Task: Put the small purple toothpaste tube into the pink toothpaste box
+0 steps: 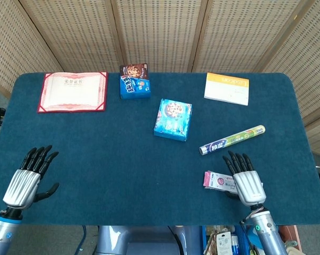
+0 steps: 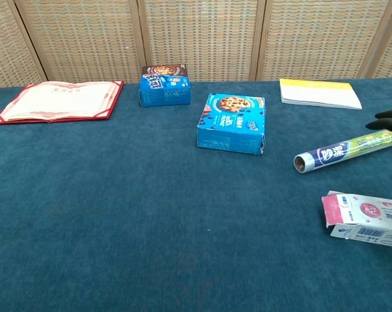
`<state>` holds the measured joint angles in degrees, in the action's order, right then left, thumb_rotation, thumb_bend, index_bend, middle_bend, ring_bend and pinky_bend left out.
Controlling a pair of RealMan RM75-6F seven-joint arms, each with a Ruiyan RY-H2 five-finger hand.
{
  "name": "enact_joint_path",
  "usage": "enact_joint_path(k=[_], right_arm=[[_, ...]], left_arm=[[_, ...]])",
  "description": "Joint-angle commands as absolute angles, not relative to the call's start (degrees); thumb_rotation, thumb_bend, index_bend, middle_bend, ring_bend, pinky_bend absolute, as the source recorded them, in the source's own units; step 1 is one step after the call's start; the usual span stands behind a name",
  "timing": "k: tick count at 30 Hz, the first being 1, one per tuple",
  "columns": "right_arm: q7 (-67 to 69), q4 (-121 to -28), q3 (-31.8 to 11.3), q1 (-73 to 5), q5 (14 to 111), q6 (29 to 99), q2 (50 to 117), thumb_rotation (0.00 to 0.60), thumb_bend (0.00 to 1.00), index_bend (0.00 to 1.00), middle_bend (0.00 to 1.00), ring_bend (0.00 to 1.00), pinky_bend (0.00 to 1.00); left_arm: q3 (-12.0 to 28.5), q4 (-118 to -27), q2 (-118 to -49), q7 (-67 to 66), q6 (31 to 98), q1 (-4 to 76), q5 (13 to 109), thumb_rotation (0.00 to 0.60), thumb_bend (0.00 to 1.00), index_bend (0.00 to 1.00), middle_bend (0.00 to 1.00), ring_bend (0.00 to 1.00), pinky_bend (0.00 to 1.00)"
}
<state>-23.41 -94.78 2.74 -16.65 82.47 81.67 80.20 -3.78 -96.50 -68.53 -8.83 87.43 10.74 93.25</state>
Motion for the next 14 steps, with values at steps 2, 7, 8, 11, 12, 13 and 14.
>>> enact_joint_path(k=[2, 7, 8, 11, 12, 13, 14], right_arm=[[-23.02, -95.57, 3.21, -15.36, 84.87, 83.49, 77.89, 0.6, 0.0, 0.0, 0.0, 0.0, 0.0], [-18.72, -92.79, 2.93, -13.58, 84.93, 85.12, 76.13, 0.6, 0.0, 0.0, 0.0, 0.0, 0.0], [-17.99, -92.2, 2.96, -13.32, 84.95, 85.22, 75.91, 0.6, 0.0, 0.0, 0.0, 0.0, 0.0], [-15.29, -89.6, 3.1, -12.24, 85.34, 85.66, 75.13, 0.6, 0.0, 0.0, 0.0, 0.0, 0.0], [-14.85, -89.08, 3.12, -12.17, 85.5, 85.44, 74.88, 0.6, 0.0, 0.0, 0.0, 0.0, 0.0], [-14.82, -88.92, 3.13, -12.15, 85.54, 85.37, 74.7, 0.6, 0.0, 0.0, 0.0, 0.0, 0.0], [-14.62, -88.57, 2.96, -12.08, 85.85, 85.57, 74.22, 0.6, 0.0, 0.0, 0.0, 0.0, 0.0]], left_arm=[[-3.92, -95.12, -69.46, -10.16, 88.2, 9.56, 93.07, 0.6, 0.3, 0.03, 0.0, 0.0, 0.0], [-3.86, -91.91, -70.87, -9.35, 89.89, 8.07, 93.23, 0.6, 0.3, 0.03, 0.0, 0.0, 0.0], [-3.83, -91.22, -71.02, -9.0, 90.04, 7.95, 93.32, 0.6, 0.29, 0.03, 0.0, 0.0, 0.0], [-3.28, -89.04, -71.3, -7.34, 90.63, 7.36, 92.82, 0.6, 0.3, 0.03, 0.0, 0.0, 0.0], [-3.13, -88.77, -71.24, -7.04, 90.7, 7.22, 92.62, 0.6, 0.3, 0.03, 0.0, 0.0, 0.0], [-3.06, -88.66, -71.2, -6.95, 90.75, 7.16, 92.52, 0.6, 0.3, 0.03, 0.0, 0.0, 0.0], [-2.9, -88.39, -71.1, -6.57, 90.86, 7.0, 92.32, 0.6, 0.3, 0.03, 0.0, 0.0, 0.0]])
